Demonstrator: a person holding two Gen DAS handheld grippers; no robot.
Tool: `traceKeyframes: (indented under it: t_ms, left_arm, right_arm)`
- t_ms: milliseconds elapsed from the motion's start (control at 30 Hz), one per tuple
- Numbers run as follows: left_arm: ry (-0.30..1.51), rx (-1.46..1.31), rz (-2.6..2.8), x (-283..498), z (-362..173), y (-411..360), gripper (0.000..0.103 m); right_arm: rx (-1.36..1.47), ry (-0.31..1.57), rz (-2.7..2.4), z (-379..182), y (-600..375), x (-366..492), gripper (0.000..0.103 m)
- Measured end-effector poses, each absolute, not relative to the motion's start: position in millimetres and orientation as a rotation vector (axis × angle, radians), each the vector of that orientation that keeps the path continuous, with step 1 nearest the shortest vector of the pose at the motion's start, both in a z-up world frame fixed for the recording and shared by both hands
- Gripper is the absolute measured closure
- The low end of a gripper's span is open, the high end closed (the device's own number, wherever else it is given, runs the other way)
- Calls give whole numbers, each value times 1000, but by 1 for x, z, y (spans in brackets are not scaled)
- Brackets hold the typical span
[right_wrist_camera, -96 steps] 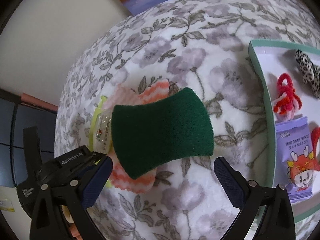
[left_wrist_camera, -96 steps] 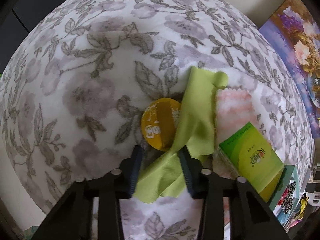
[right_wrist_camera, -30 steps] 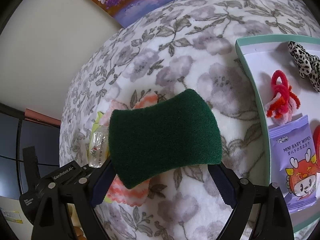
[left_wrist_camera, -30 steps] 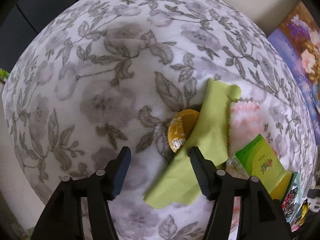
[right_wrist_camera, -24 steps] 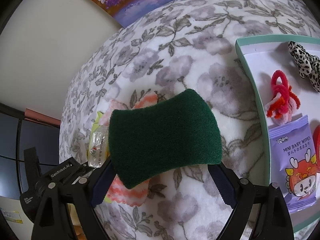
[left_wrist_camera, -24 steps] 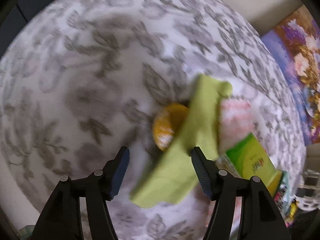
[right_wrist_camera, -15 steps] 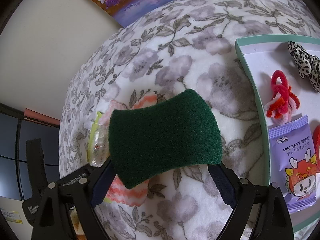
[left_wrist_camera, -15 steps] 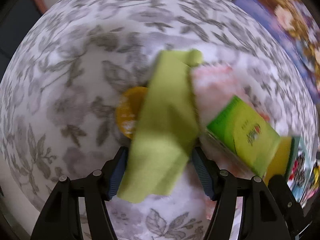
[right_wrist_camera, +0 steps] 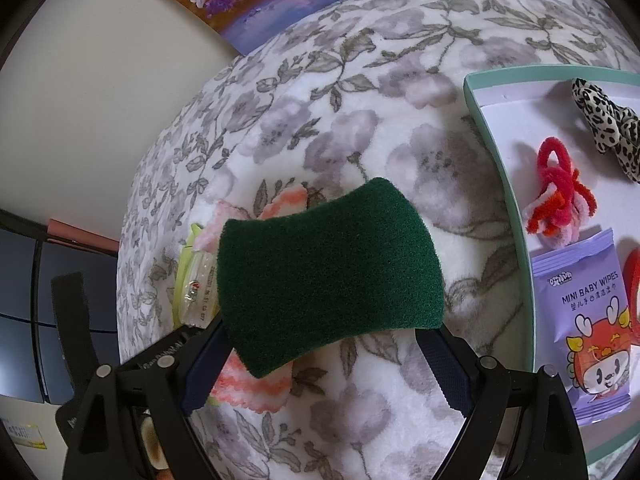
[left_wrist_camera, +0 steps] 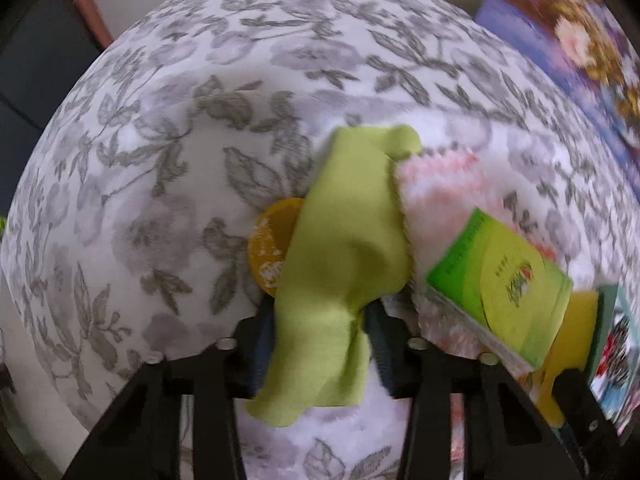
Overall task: Organize soft objects
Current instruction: 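Grasp the lime cloth with the left tool, holding the sponge in right, then lift the lime cloth with left tool while right tool holds the sponge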
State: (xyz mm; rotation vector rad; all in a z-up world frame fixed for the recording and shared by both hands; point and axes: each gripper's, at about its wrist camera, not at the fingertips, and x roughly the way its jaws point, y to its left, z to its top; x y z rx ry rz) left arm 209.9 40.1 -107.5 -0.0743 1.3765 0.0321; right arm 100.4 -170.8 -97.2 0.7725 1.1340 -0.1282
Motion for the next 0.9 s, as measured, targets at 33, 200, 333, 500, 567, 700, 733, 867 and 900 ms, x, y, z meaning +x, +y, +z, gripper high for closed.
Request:
traceKeyframes:
  t_ms: [33,200,333,500,567,700,733,867,900]
  left_arm:
    - [1370,-108,45,211,-107,46,70]
    - [1355,-214,71,215,-109,66,80]
    - [1344,-287,76,213,-103,81,94]
    - [1273,-310,79,210,-74,88,97]
    - [1241,-320,72,206,-58,88,97]
    - [1164,-337,60,200,-24,93,97]
    - [1146,-339,56,196,-16,91,97]
    - [1084,-337,42,191,9,78,97]
    - [1069,-335,36,191,14,77,97]
  right_arm:
    - [772,1134,-128,-97,-171,100,11]
    - [771,1134,-130,-98,-171,100,11]
    - [770,1135,-132,-98,-171,101,12]
    - [747,1119,-137,-90,-171,100,12]
    - [741,1109,-139,-85,-171,100,12]
    - [728,1080,-145,-71,-174,98,12]
    - [723,1073,-147,-67,-175,97,12]
    - [712,1047,-152,-54,-178,93,12]
    - [712,1042,-152,-51,-179,92,12]
